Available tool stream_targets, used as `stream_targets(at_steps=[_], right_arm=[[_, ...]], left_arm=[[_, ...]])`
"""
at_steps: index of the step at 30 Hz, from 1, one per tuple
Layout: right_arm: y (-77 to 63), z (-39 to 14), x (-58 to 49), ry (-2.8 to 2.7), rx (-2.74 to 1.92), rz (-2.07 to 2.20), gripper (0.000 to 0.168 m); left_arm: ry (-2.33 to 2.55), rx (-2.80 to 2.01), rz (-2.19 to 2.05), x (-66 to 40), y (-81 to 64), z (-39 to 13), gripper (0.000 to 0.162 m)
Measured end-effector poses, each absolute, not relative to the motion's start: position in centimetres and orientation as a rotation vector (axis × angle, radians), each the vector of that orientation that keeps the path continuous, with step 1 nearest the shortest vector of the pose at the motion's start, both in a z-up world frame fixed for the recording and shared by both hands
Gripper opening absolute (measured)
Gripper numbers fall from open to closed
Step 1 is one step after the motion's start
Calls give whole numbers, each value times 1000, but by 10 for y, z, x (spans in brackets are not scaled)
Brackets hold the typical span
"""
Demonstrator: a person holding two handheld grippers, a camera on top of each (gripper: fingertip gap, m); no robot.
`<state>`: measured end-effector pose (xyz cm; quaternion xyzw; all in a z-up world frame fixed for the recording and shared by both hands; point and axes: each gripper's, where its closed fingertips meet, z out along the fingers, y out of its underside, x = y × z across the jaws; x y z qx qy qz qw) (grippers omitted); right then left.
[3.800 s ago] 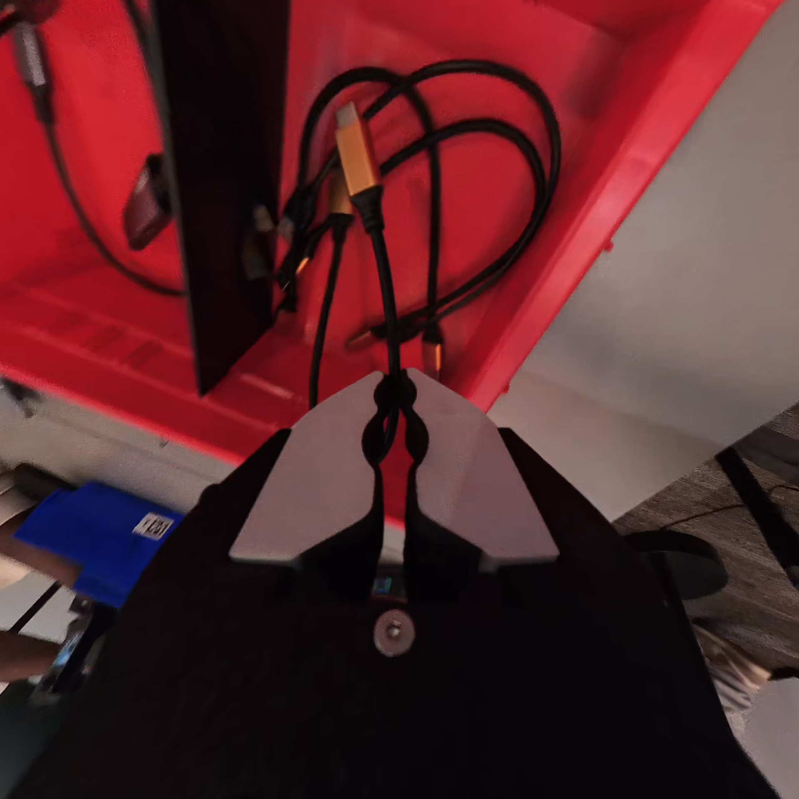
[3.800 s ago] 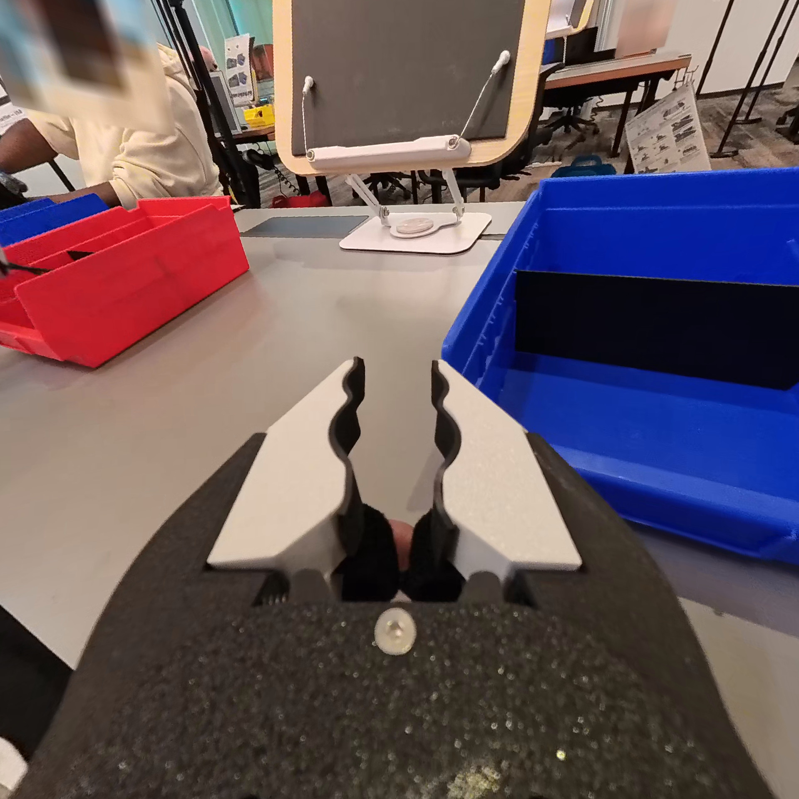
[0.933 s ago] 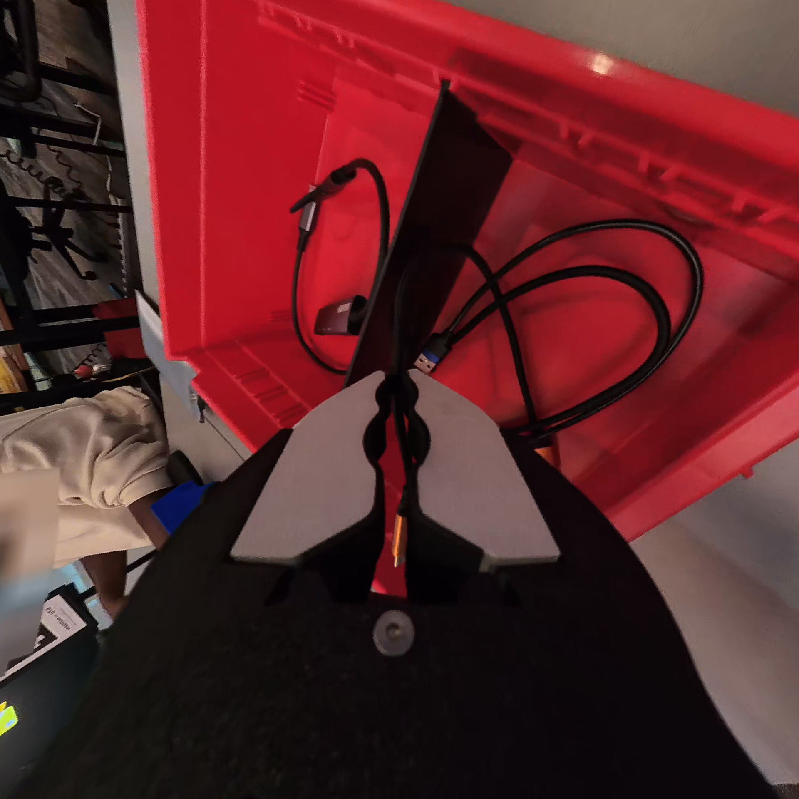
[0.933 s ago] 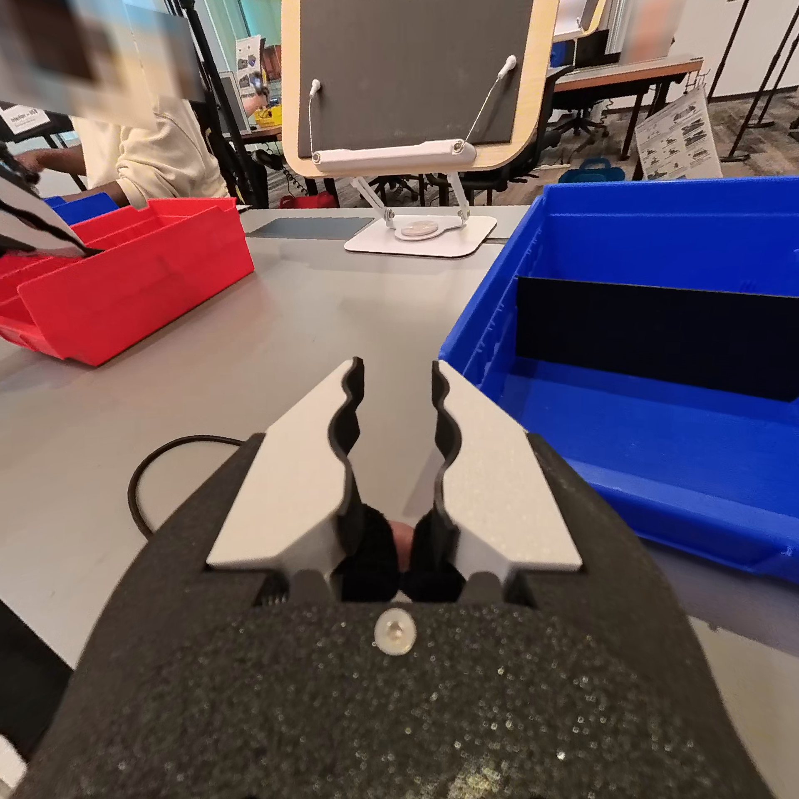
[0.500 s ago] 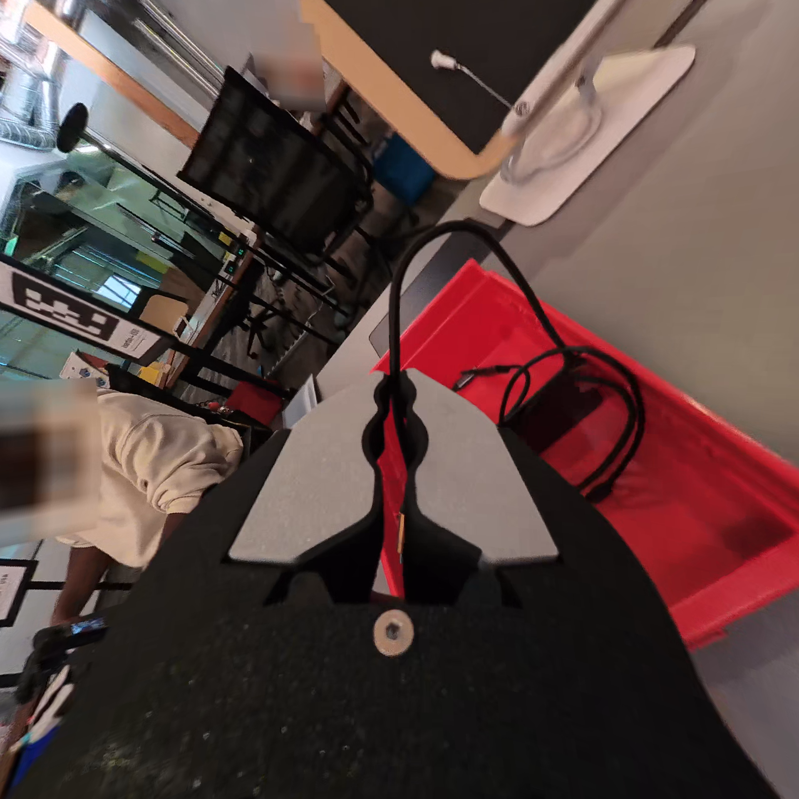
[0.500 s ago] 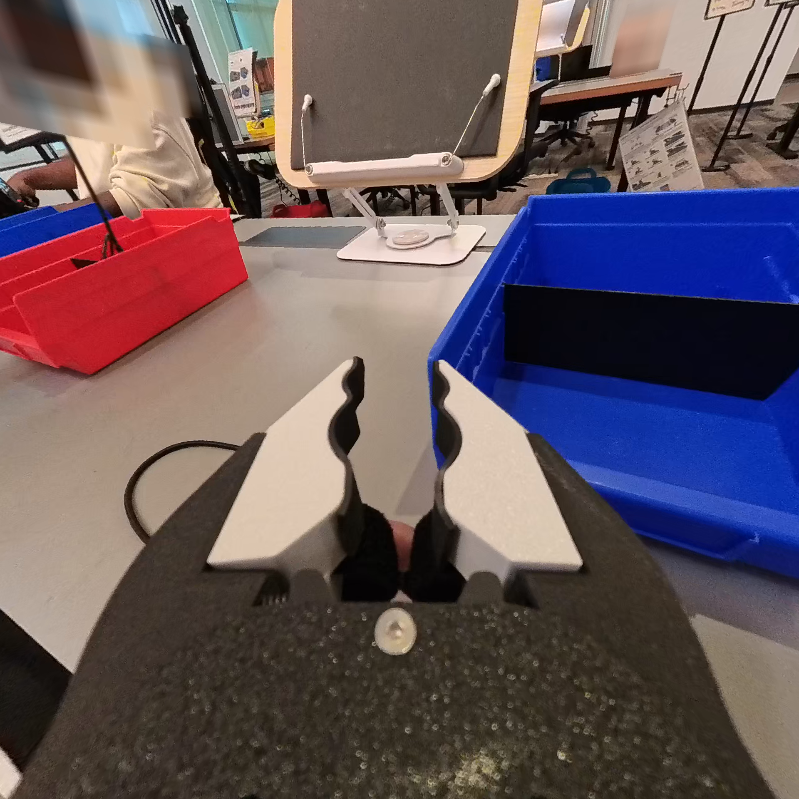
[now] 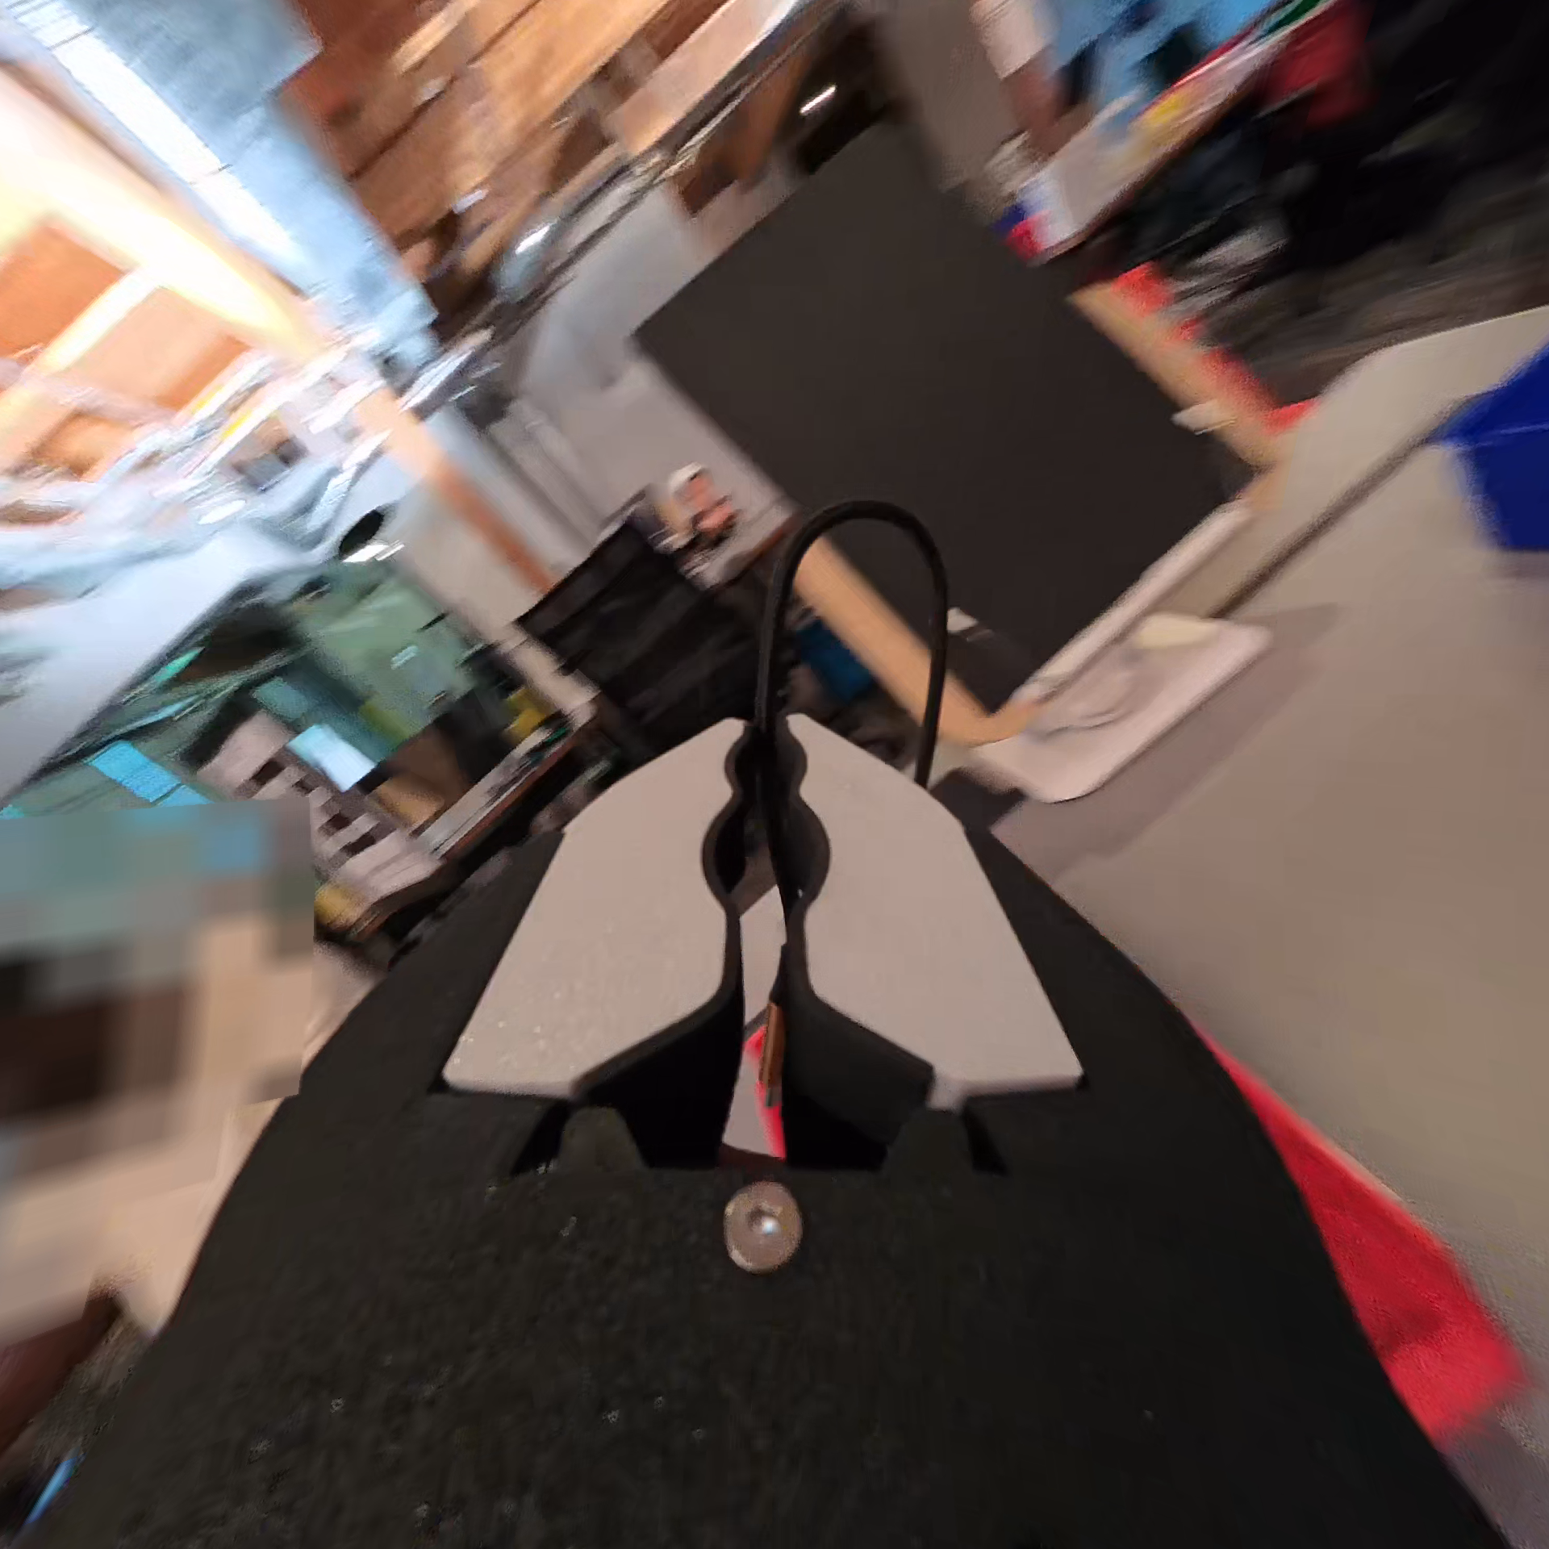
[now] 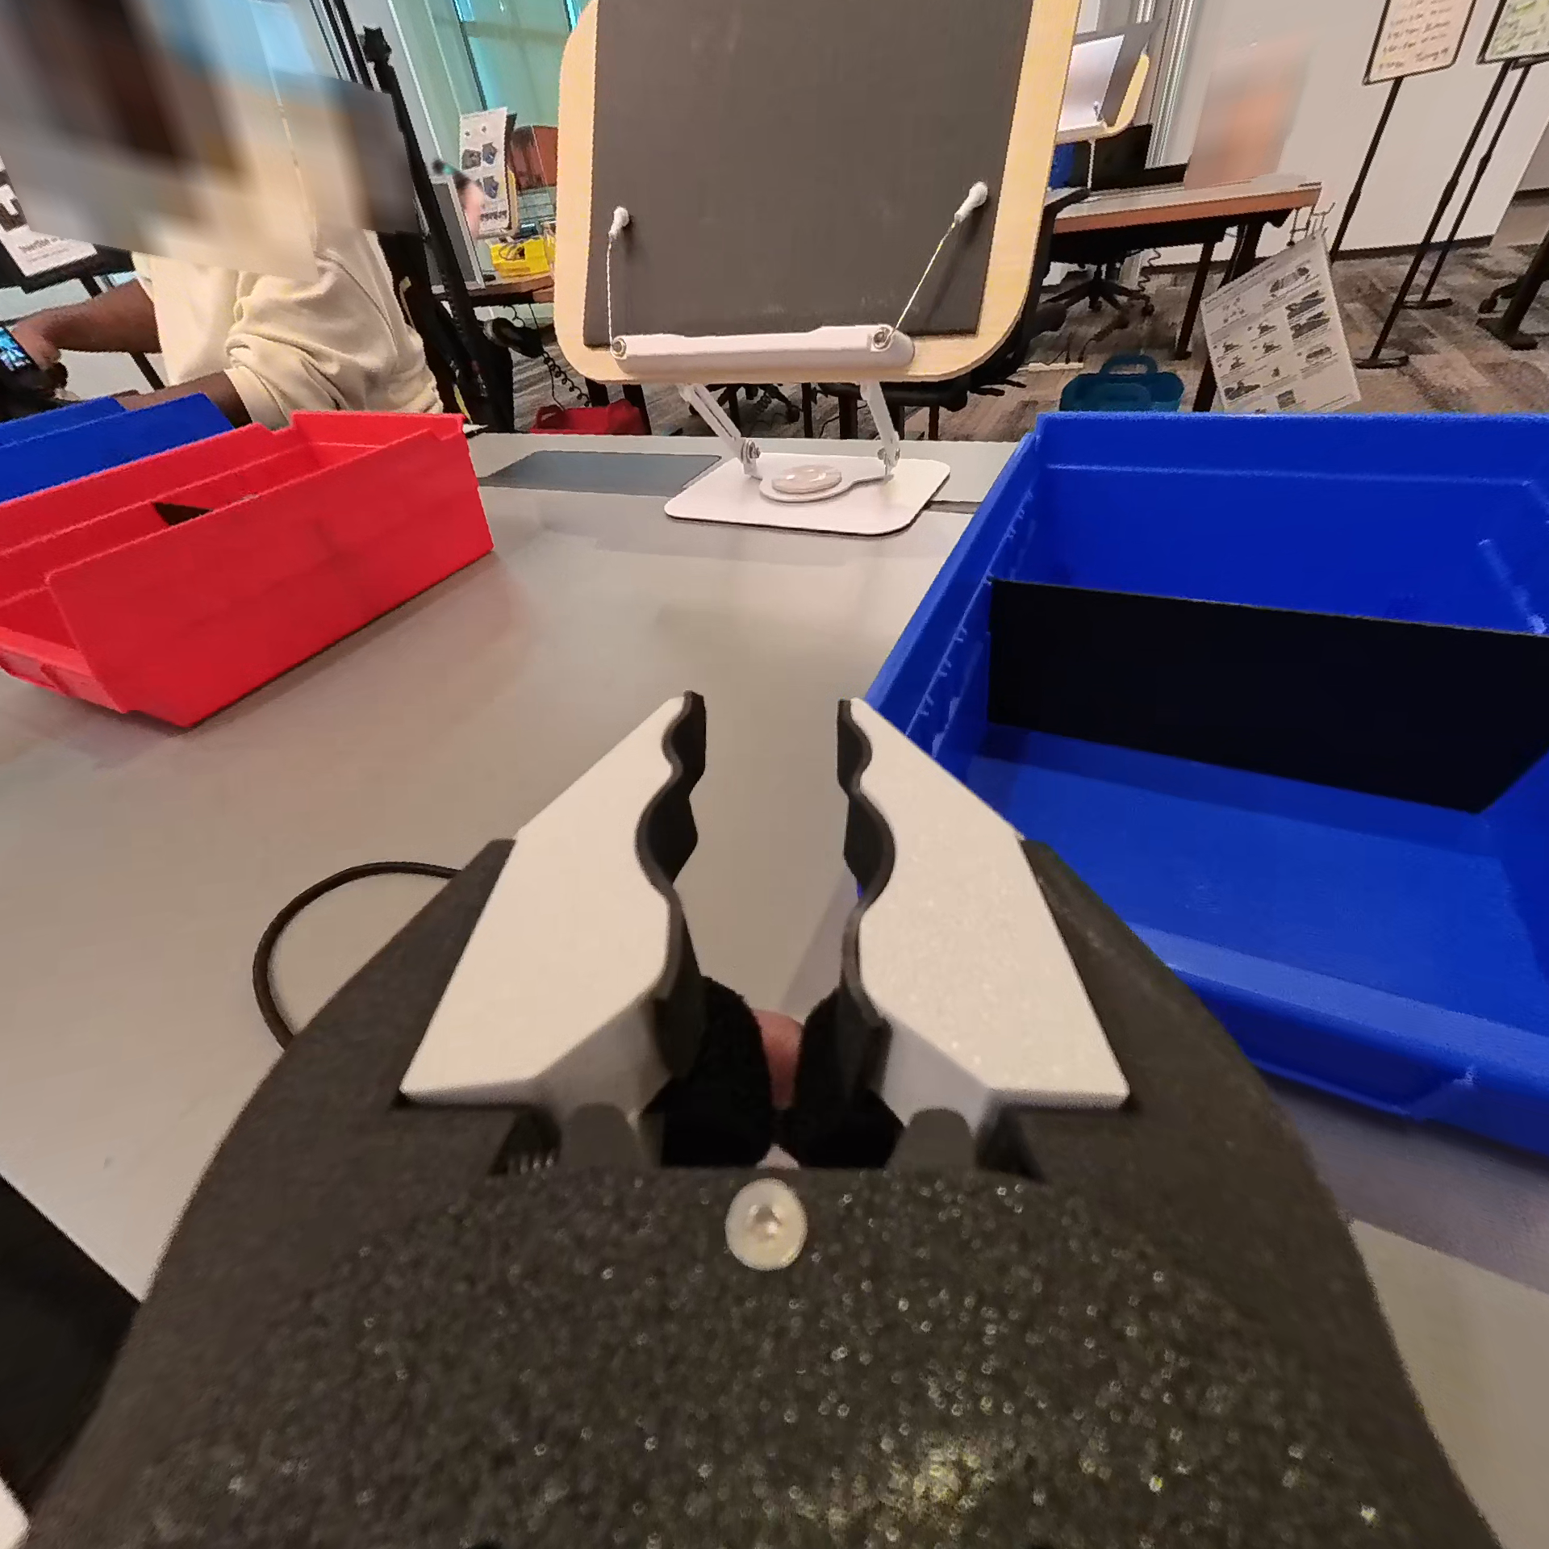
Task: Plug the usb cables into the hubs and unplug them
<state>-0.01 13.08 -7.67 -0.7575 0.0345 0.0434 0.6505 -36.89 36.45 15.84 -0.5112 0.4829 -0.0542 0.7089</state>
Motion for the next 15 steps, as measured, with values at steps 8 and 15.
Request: stream_targets(at_steps=[8,15], right_arm=[[129,-74,3,75,-1698,88,28],[129,-71,0,52,-1682,68,26]], left_arm=[[1972,-1058,-554,-239,212,16,3],[2446,-1130,-474,-162,180,-124,3]])
